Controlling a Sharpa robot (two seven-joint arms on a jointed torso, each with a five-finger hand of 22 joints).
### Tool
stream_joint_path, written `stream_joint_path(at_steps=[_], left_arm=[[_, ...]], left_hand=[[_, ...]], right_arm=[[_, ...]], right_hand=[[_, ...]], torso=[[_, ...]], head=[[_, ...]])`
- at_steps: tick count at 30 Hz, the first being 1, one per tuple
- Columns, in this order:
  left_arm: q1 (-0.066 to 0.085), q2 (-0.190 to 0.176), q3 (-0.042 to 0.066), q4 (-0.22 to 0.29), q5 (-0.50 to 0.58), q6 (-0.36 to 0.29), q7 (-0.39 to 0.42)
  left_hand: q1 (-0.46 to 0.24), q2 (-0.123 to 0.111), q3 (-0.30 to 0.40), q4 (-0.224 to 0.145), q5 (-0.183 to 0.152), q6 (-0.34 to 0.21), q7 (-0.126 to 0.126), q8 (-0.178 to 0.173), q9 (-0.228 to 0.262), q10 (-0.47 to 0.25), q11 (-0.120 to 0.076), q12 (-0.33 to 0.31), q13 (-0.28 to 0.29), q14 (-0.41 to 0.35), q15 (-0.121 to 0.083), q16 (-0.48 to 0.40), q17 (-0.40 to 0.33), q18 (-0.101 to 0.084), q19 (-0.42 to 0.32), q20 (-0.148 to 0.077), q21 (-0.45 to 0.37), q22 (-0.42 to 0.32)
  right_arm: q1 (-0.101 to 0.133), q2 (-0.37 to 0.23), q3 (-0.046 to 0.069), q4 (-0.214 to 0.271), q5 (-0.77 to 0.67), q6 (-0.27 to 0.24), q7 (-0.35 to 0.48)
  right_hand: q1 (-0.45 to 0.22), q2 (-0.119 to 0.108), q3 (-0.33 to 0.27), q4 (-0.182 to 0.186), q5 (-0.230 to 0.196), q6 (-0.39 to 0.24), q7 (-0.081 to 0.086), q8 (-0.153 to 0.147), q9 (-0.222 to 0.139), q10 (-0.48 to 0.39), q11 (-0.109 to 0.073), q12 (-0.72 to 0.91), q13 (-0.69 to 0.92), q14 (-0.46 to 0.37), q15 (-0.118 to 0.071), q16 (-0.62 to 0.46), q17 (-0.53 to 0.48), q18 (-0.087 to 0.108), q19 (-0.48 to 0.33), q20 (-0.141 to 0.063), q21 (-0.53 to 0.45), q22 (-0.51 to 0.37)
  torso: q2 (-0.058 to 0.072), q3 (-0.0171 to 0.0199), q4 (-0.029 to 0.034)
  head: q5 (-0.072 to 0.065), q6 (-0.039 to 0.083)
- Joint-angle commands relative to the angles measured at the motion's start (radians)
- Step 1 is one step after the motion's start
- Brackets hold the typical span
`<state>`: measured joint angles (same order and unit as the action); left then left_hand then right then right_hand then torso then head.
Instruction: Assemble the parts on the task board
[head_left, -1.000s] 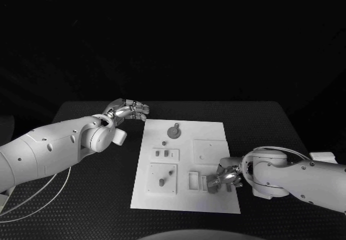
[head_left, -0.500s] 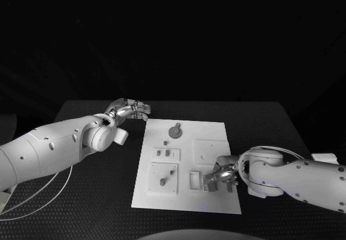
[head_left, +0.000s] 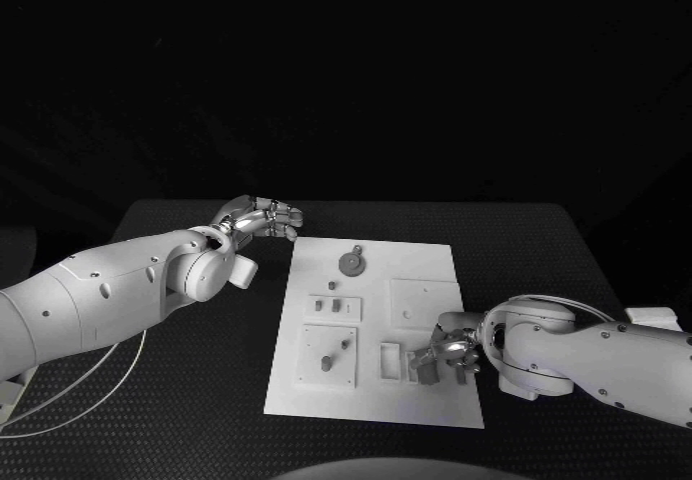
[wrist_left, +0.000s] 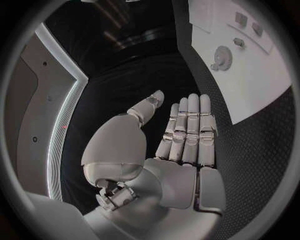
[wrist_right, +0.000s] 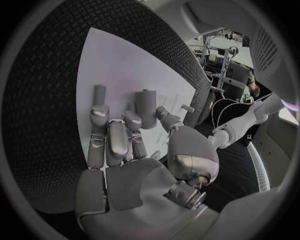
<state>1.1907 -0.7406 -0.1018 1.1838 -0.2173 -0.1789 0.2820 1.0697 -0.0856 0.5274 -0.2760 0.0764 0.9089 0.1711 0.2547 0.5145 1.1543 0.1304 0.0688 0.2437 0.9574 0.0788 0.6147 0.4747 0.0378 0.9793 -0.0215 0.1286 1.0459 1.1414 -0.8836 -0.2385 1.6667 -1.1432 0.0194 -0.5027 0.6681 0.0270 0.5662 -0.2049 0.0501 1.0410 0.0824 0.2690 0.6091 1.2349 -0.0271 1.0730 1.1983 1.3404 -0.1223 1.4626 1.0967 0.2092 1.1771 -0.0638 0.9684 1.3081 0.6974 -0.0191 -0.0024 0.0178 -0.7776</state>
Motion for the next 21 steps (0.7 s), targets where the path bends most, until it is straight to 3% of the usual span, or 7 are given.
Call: stream_joint_path(at_steps=[1, 12, 21], left_arm=[[0.001, 0.001, 0.001, 0.003, 0.006, 0.011, 0.005], [0.001, 0.003, 0.000, 0.002, 0.006, 0.012, 0.003], [0.001, 0.005, 0.000, 0.002, 0.006, 0.014, 0.002]], left_hand=[[-0.010, 0.003, -0.005, 0.001, 0.001, -0.009, 0.000, 0.003, -0.001, -0.001, 0.000, 0.003, -0.001, 0.009, 0.000, -0.005, 0.002, 0.008, 0.005, 0.001, -0.006, 0.001], [-0.011, 0.003, -0.005, 0.001, 0.001, -0.009, 0.000, 0.004, -0.002, -0.001, 0.000, 0.003, -0.001, 0.010, 0.000, -0.006, 0.003, 0.008, 0.005, 0.001, -0.006, 0.001], [-0.010, 0.003, -0.005, 0.001, 0.001, -0.009, 0.000, 0.004, -0.002, -0.001, 0.000, 0.003, -0.001, 0.010, 0.000, -0.007, 0.004, 0.008, 0.005, 0.001, -0.007, 0.001]], right_arm=[[-0.002, -0.010, -0.003, 0.011, 0.040, -0.010, -0.011], [0.069, -0.009, -0.002, 0.032, 0.163, -0.051, -0.011], [0.073, 0.049, -0.002, 0.010, 0.215, -0.043, -0.015]], right_hand=[[0.048, 0.069, 0.083, -0.085, 0.007, 0.017, 0.000, 0.009, 0.004, 0.009, -0.001, 0.007, 0.001, 0.003, -0.004, 0.001, 0.003, 0.053, 0.000, 0.005, 0.004, 0.016], [0.042, 0.077, 0.089, -0.084, 0.007, 0.039, -0.008, 0.017, 0.005, 0.029, -0.008, 0.026, 0.011, 0.009, -0.009, 0.005, 0.013, 0.053, 0.003, 0.007, 0.009, 0.017], [0.019, 0.075, 0.087, -0.080, 0.007, 0.048, -0.011, 0.017, 0.004, 0.036, -0.011, 0.031, 0.014, 0.012, -0.012, 0.006, 0.016, 0.053, 0.005, 0.008, 0.010, 0.016]], torso=[[0.000, 0.0009, -0.0004], [0.000, 0.0003, -0.0008], [0.001, 0.0004, 0.0012]], head=[[0.001, 0.000], [0.003, 0.001], [0.001, -0.002]])
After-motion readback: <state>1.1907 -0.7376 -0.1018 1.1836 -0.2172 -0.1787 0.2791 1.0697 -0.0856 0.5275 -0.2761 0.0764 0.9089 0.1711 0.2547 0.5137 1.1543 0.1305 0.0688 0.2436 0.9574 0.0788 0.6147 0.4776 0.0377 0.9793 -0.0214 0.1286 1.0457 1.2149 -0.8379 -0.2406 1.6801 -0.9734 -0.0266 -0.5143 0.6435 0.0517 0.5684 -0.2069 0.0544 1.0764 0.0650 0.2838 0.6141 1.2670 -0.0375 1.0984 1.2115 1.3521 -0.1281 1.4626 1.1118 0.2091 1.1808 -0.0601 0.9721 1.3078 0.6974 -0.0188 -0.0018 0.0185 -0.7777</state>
